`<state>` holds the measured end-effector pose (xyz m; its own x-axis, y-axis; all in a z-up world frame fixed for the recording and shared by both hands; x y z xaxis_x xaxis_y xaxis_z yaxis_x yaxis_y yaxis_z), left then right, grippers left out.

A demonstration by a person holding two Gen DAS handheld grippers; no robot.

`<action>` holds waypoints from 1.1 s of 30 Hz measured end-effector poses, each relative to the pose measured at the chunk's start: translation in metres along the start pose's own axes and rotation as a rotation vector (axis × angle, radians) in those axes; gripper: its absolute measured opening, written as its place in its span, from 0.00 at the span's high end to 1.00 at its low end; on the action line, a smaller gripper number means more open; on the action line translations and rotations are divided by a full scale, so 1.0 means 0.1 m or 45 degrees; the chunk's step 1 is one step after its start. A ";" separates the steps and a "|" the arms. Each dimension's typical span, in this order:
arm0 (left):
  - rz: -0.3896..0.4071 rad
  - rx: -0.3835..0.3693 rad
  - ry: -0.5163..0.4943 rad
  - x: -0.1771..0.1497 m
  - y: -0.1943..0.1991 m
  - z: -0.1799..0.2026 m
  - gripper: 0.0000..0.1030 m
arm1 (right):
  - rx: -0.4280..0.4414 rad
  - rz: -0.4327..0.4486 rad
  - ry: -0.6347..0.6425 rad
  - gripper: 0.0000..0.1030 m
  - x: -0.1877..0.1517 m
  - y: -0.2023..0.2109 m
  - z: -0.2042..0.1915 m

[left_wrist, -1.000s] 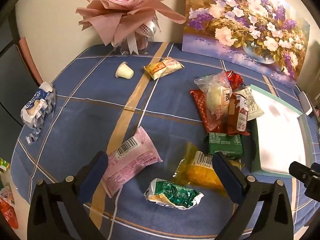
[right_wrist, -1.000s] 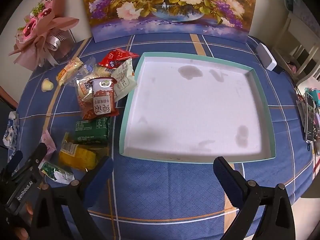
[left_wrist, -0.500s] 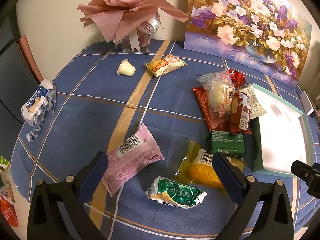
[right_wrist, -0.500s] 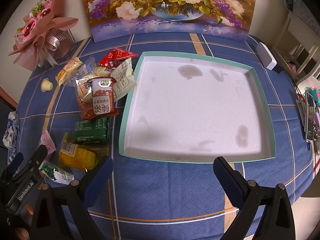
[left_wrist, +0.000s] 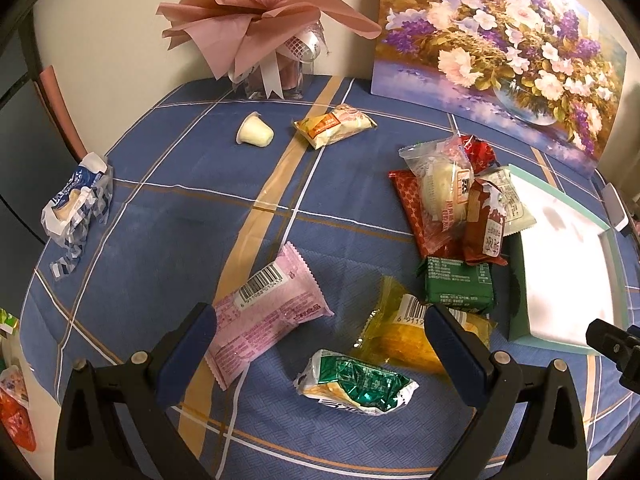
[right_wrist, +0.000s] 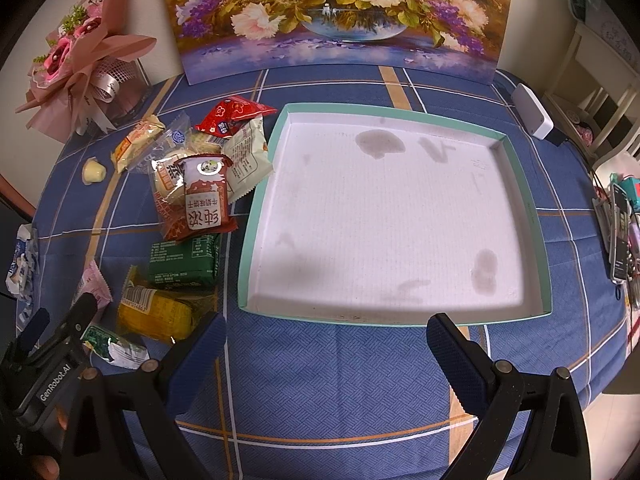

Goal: Organize snacks
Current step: 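Move both tools toward the snack pile beside the white tray, then grasp the green-white bun with left tool while right tool grasps yellow cake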

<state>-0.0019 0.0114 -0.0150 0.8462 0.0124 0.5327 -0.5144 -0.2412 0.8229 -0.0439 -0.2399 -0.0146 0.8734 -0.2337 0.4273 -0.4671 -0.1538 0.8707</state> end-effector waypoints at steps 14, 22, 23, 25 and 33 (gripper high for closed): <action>-0.014 0.003 0.004 -0.03 -0.03 -0.03 0.00 | -0.007 -0.004 0.006 0.01 -0.01 -0.02 -0.02; -0.024 0.000 0.017 -0.04 -0.06 -0.06 0.00 | -0.011 -0.012 0.010 0.01 0.00 -0.02 -0.03; -0.025 0.000 0.018 -0.04 -0.06 -0.07 0.00 | -0.011 -0.012 0.011 0.01 0.00 -0.02 -0.03; -0.027 -0.001 0.020 -0.04 -0.06 -0.07 0.00 | -0.011 -0.012 0.009 0.01 0.00 -0.02 -0.03; -0.036 0.009 0.032 -0.05 -0.07 -0.12 0.00 | -0.013 -0.014 0.020 0.01 0.00 -0.04 -0.07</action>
Point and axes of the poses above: each gripper's, at about its wrist camera, not at the fingertips, and y roughly against the way its jaws point, z to its right, x to its top, the point moved 1 cm from there along -y, roughly the way its jaws point, and after that the axes turned 13 degrees about x, right-handed, at the moved point
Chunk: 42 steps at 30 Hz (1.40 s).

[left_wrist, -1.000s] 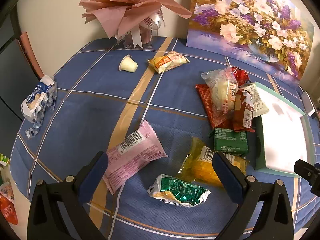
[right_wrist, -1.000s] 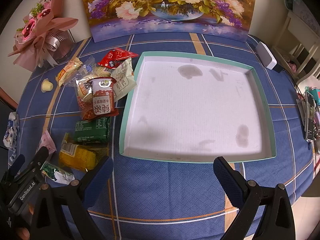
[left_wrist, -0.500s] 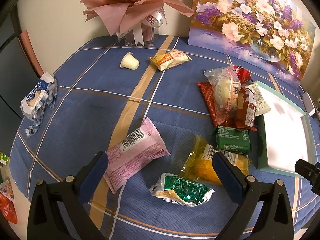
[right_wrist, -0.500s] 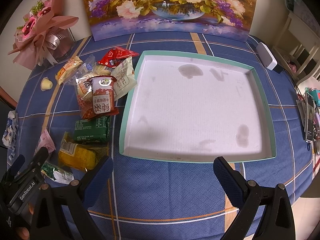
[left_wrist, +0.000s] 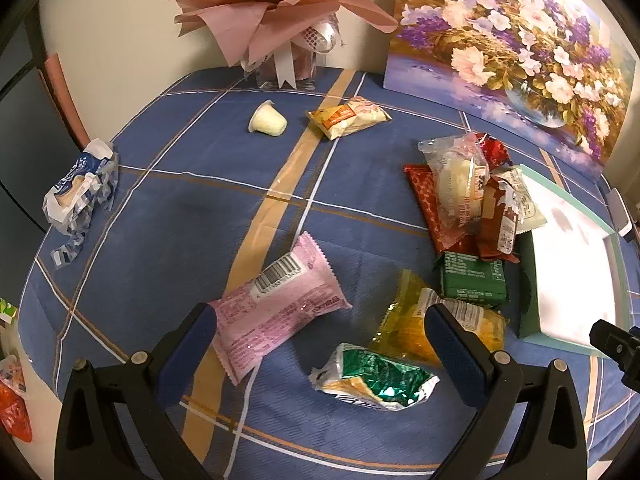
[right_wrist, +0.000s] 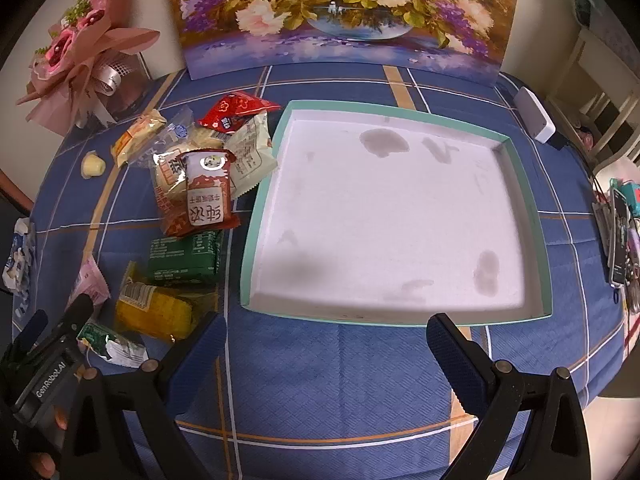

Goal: Organize snacks
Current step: 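Grasp the green-white bun with left tool while right tool grasps yellow cake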

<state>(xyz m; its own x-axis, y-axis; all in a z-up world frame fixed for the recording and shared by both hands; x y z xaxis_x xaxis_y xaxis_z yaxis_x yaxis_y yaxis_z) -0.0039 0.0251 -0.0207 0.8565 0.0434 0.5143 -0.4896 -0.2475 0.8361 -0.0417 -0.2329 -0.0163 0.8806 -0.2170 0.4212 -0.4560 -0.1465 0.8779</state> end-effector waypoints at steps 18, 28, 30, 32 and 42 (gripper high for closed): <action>0.018 0.013 0.012 -0.25 0.02 -0.34 0.00 | 0.262 -0.114 0.078 0.01 -0.07 -0.32 -0.62; 0.007 -0.028 -0.143 -0.44 -0.02 -0.07 0.00 | 0.438 -0.177 0.009 0.01 -0.06 -0.61 -0.78; 0.020 -0.032 -0.174 -0.45 -0.01 0.00 0.00 | 0.449 -0.176 0.010 0.02 -0.07 -0.64 -0.81; 0.020 -0.030 -0.201 -0.45 -0.02 0.07 0.00 | 0.456 -0.179 0.000 0.02 -0.07 -0.68 -0.83; 0.019 -0.027 -0.286 -0.43 -0.13 0.35 0.02 | 0.440 -0.212 -0.026 0.02 -0.05 -0.89 -0.84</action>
Point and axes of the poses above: each gripper's, at about its wrist camera, not at the fingertips, and y roughly against the way its jaws point, z to its right, x to its top, the point moved 1 cm from there along -y, roughly the way its jaws point, and after that the axes turned 13 degrees about x, right-handed, at the moved point
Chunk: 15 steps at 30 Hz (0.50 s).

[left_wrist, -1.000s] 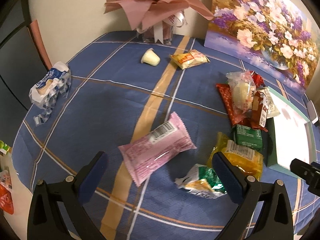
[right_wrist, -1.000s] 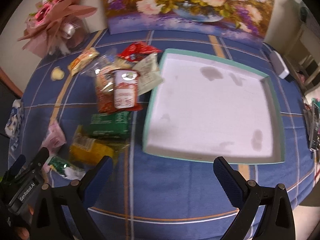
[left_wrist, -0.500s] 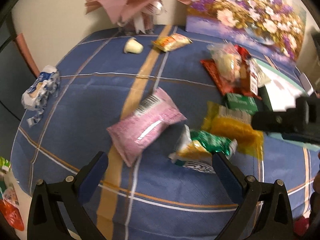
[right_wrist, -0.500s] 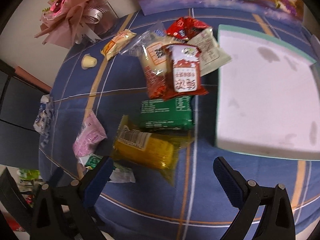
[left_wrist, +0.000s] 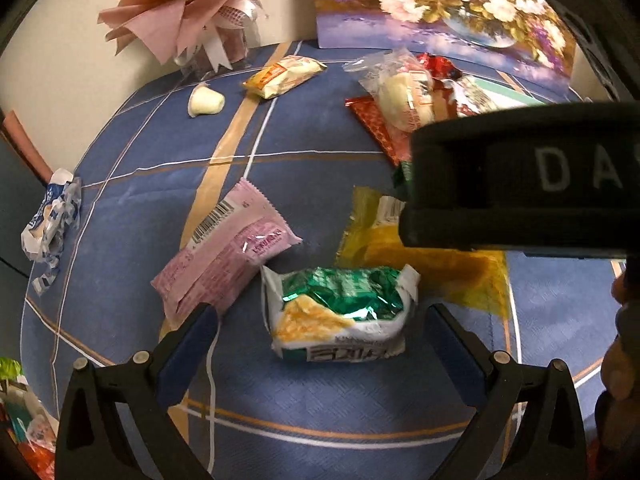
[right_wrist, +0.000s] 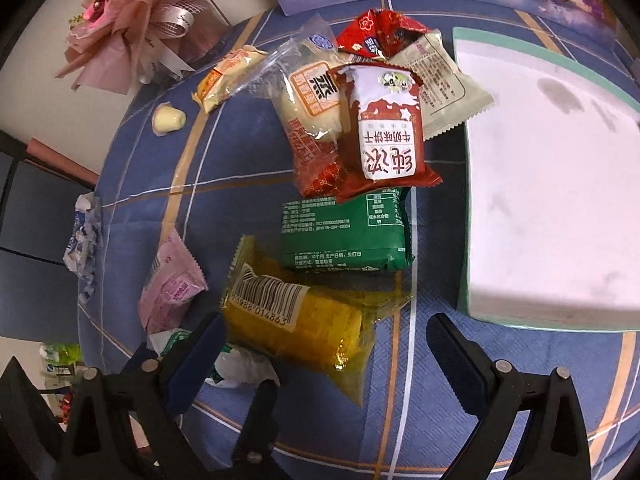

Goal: Organize snacks
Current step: 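Grasp the green-white bun with left tool while right tool grasps yellow cake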

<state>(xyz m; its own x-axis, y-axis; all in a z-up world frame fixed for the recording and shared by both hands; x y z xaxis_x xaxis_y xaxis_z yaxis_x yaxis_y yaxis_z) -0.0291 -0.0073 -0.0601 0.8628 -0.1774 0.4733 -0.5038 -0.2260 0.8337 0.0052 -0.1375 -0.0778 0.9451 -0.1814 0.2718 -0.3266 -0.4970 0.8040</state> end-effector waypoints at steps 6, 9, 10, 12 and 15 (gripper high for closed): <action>-0.051 -0.108 0.133 -0.02 -0.10 -0.20 0.28 | 0.022 0.006 0.001 0.02 0.04 -0.07 -0.08; -0.073 -0.149 0.191 -0.04 -0.15 -0.29 0.34 | 0.018 -0.001 -0.004 0.02 0.04 -0.15 -0.11; -0.076 -0.157 0.207 -0.04 -0.16 -0.32 0.34 | 0.010 -0.006 -0.005 0.02 0.04 -0.19 -0.12; -0.083 -0.180 0.235 -0.05 -0.18 -0.36 0.35 | 0.001 -0.013 -0.010 0.02 0.05 -0.26 -0.13; -0.098 -0.208 0.262 -0.06 -0.22 -0.39 0.35 | 0.002 -0.019 -0.034 0.04 0.06 -0.39 -0.13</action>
Point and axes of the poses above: each gripper's, at about its wrist camera, not at the fingertips, and y roughly against the way its jaws point, z to its right, x to its top, the point moved 1 cm from there along -y, roughly the way its jaws point, and after that the axes turned 13 degrees about x, right-handed, at the moved point
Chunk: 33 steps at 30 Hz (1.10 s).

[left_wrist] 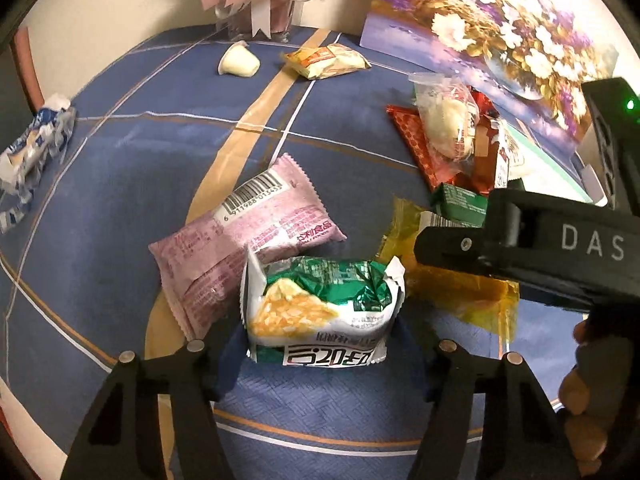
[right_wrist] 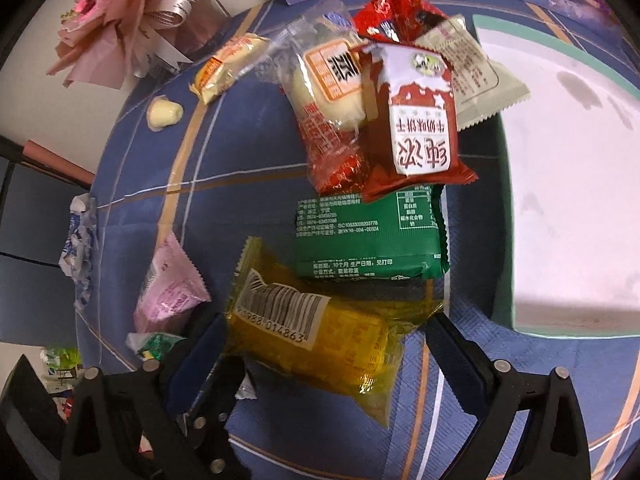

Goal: Organize snacks
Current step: 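Grasp the green-white bun with left tool while right tool grasps yellow cake, then carry the green-white bun and yellow cake over the white tray with both tools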

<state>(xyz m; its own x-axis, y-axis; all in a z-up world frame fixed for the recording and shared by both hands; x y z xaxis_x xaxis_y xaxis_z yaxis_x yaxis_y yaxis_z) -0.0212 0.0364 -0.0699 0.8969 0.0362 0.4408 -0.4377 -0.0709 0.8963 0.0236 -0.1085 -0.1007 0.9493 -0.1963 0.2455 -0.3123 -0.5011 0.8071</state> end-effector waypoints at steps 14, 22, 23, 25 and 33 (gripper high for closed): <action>-0.035 -0.049 0.065 0.05 -0.11 -0.09 0.42 | 0.100 0.018 -0.019 0.26 -0.02 0.06 -0.02; -0.050 -0.081 0.086 0.03 -0.02 -0.09 0.43 | 0.143 0.019 -0.028 0.29 -0.06 0.25 0.05; -0.049 -0.084 0.088 0.03 -0.01 -0.09 0.43 | 0.150 0.022 -0.028 0.30 -0.06 0.29 0.06; -0.044 -0.079 0.089 0.04 0.01 -0.09 0.43 | 0.156 0.027 -0.027 0.30 -0.06 0.33 0.07; -0.014 -0.061 0.135 0.13 0.15 -0.17 0.43 | 0.189 0.061 -0.043 0.31 -0.05 0.55 0.13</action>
<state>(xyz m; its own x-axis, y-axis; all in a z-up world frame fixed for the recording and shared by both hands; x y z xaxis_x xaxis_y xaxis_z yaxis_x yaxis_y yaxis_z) -0.0169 0.0528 -0.0503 0.8909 0.1422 0.4314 -0.4328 -0.0225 0.9012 0.0008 -0.1458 -0.0648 0.9322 -0.2497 0.2619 -0.3615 -0.6092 0.7059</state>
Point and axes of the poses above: each gripper's, at about its wrist camera, not at the fingertips, and y roughly against the way its jaws point, z to its right, x to its top, the point moved 1 cm from there along -y, roughly the way its jaws point, and after that the axes turned 13 degrees about x, right-handed, at the moved point
